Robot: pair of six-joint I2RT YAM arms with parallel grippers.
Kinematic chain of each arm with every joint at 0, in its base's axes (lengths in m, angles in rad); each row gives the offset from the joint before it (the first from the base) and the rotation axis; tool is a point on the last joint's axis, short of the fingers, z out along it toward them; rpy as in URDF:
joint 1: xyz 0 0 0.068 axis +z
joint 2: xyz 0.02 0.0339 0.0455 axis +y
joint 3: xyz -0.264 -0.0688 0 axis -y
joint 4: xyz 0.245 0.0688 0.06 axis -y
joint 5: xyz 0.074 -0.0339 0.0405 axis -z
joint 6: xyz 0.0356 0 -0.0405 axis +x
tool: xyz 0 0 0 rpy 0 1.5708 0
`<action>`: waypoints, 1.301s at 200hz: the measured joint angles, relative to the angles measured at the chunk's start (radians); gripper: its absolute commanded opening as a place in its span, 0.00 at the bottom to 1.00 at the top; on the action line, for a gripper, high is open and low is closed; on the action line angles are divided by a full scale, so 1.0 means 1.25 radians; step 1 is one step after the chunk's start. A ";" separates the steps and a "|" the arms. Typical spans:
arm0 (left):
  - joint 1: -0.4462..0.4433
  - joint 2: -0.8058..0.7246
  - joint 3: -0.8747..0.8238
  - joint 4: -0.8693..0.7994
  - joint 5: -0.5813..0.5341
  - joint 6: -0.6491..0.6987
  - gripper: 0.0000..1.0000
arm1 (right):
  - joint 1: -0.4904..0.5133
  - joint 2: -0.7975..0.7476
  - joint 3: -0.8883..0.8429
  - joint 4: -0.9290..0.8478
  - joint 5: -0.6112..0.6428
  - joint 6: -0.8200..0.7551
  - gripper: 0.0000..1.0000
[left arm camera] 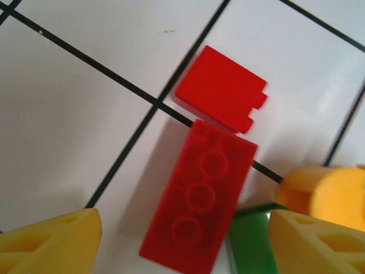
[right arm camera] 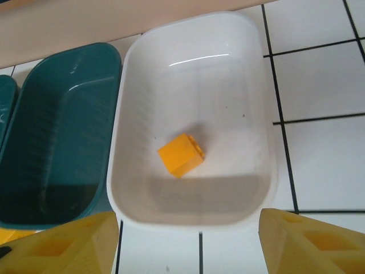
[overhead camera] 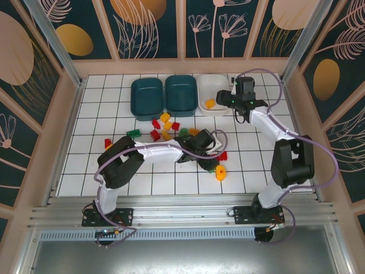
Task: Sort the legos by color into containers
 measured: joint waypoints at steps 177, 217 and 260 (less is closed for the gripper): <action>0.047 0.095 0.069 0.073 0.034 -0.065 0.57 | 0.000 -0.307 -0.252 0.007 0.006 0.033 0.67; 0.050 0.103 0.070 0.076 0.037 -0.066 0.28 | 0.000 -0.316 -0.266 0.007 0.016 0.033 0.66; 0.049 0.102 0.076 0.070 0.013 -0.064 0.13 | -0.002 -0.353 -0.348 0.040 0.040 0.062 0.68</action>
